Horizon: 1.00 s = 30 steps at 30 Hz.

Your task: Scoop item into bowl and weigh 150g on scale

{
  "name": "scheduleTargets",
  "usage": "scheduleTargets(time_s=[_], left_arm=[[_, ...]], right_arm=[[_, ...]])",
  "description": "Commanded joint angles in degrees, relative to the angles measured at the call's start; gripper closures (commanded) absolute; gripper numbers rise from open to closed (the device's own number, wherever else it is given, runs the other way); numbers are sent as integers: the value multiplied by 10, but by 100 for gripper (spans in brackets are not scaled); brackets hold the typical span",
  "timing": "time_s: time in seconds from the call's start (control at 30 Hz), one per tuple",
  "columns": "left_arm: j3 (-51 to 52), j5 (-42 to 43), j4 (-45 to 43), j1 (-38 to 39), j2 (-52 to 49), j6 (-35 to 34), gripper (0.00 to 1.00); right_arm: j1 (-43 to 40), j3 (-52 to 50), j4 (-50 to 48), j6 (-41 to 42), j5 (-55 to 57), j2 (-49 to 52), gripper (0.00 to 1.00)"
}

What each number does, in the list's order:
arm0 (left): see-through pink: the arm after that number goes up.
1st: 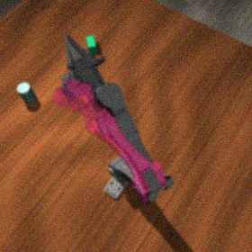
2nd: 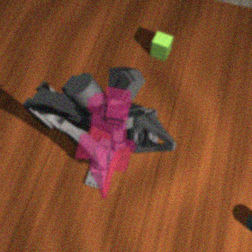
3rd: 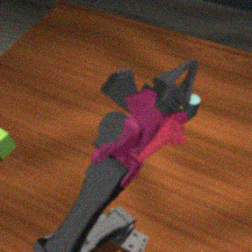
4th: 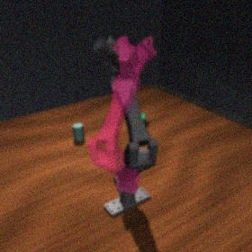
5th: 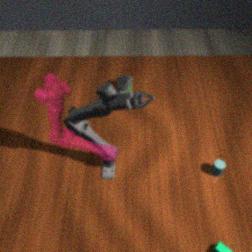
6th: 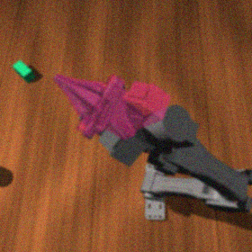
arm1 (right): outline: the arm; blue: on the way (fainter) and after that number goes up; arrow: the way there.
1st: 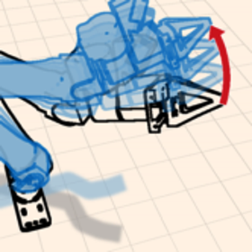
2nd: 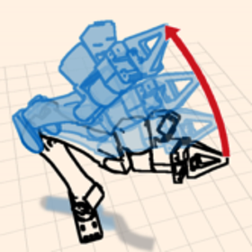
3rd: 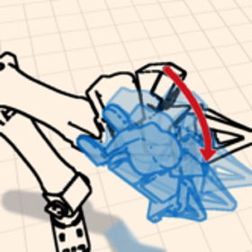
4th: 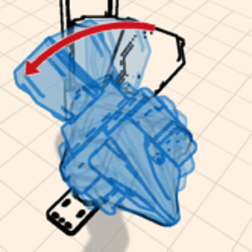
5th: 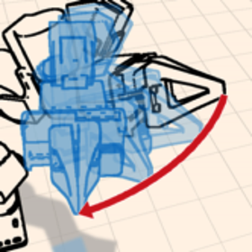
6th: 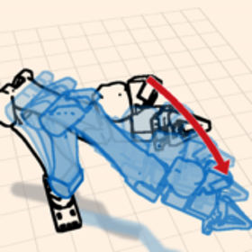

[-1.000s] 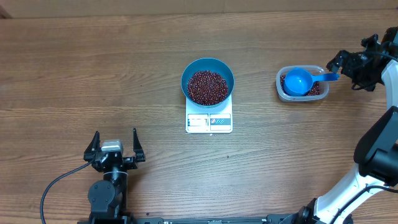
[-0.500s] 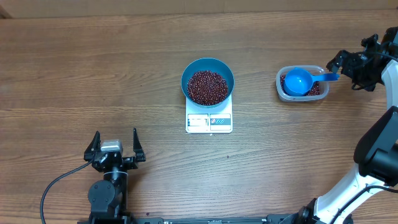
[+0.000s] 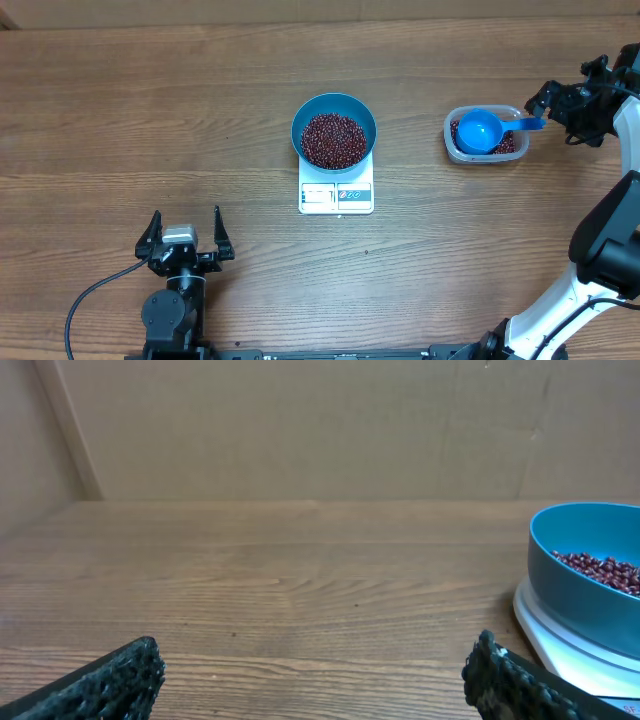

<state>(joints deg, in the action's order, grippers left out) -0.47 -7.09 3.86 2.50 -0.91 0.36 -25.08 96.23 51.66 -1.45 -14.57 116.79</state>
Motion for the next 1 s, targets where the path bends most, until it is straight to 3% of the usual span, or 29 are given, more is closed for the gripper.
scheduleTargets(time_s=[0.0,0.5,0.97], left_arm=[[2,5,0,-2,7,-5,1],[2,5,0,-2,7,-6,0],[2,5,0,-2,7,-5,0]], right_arm=[[-2,17,-2,4,4,8,0],[3,16,-2,4,4,-8,0],[64,16,-2,4,4,-265,0]])
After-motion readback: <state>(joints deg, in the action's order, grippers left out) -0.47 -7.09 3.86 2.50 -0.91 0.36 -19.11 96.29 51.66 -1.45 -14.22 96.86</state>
